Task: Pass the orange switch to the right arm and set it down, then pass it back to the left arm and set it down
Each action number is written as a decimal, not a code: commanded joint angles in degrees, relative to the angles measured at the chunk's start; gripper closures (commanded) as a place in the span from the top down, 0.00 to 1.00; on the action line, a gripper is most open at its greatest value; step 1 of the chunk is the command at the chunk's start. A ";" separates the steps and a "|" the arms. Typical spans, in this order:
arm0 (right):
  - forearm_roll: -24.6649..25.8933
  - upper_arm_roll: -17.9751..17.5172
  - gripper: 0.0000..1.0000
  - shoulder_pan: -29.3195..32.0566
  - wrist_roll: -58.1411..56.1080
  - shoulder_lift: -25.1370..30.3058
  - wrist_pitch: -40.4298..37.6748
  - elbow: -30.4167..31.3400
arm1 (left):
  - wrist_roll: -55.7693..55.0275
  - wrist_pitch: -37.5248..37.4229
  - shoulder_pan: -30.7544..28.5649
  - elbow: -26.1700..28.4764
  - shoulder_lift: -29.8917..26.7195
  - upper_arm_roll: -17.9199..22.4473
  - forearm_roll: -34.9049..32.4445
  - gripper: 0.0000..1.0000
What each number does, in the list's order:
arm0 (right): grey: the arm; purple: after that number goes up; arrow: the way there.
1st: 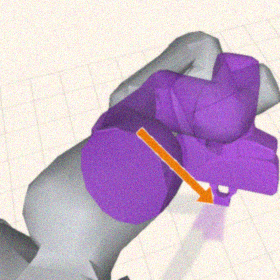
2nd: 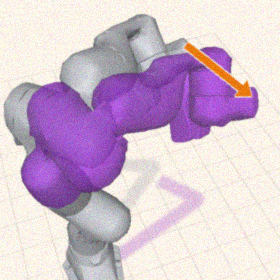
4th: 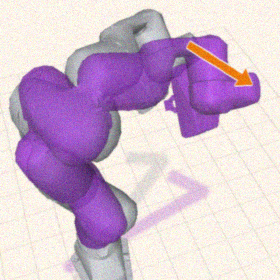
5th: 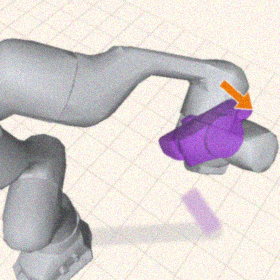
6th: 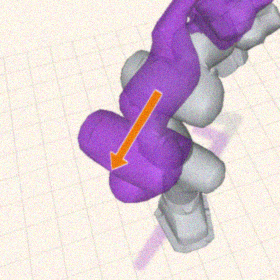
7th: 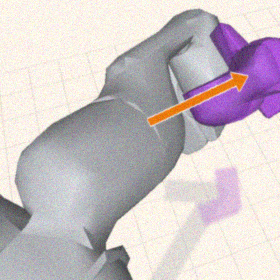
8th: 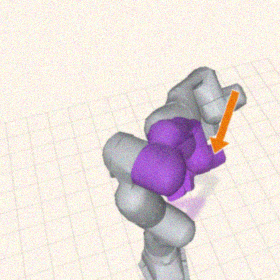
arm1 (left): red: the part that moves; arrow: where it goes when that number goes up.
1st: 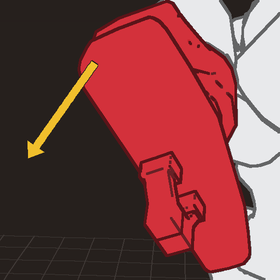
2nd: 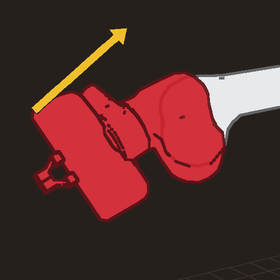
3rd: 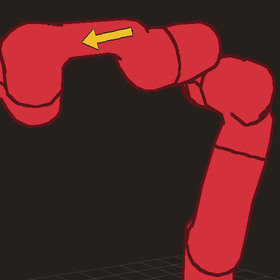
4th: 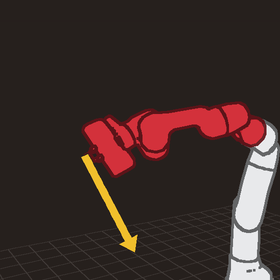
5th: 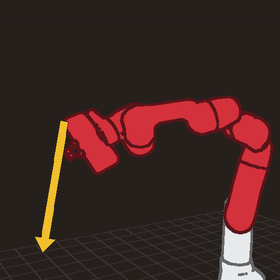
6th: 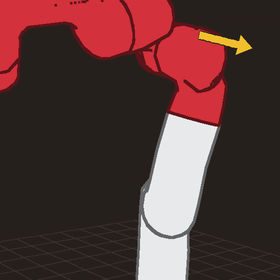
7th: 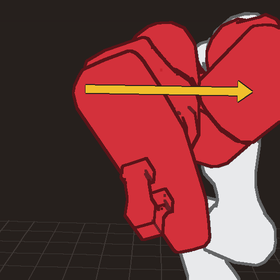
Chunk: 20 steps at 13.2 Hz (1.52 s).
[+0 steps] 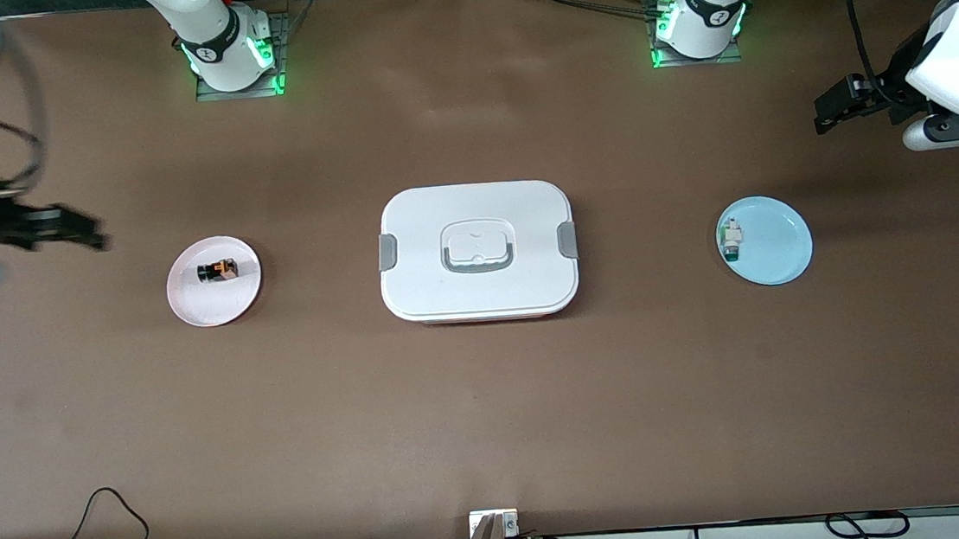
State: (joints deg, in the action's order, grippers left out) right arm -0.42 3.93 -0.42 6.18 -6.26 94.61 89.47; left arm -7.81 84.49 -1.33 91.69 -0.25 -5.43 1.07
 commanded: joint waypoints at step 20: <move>0.95 1.25 1.00 0.24 -8.37 7.33 3.83 8.38 | 0.78 -0.64 -0.43 -3.00 1.48 -0.20 0.95 1.00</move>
State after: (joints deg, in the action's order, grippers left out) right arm 0.84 5.23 -0.28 -1.38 3.19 98.73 101.42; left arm -7.77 84.53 -1.34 90.80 0.05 -5.44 1.07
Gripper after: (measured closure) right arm 0.000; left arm 0.000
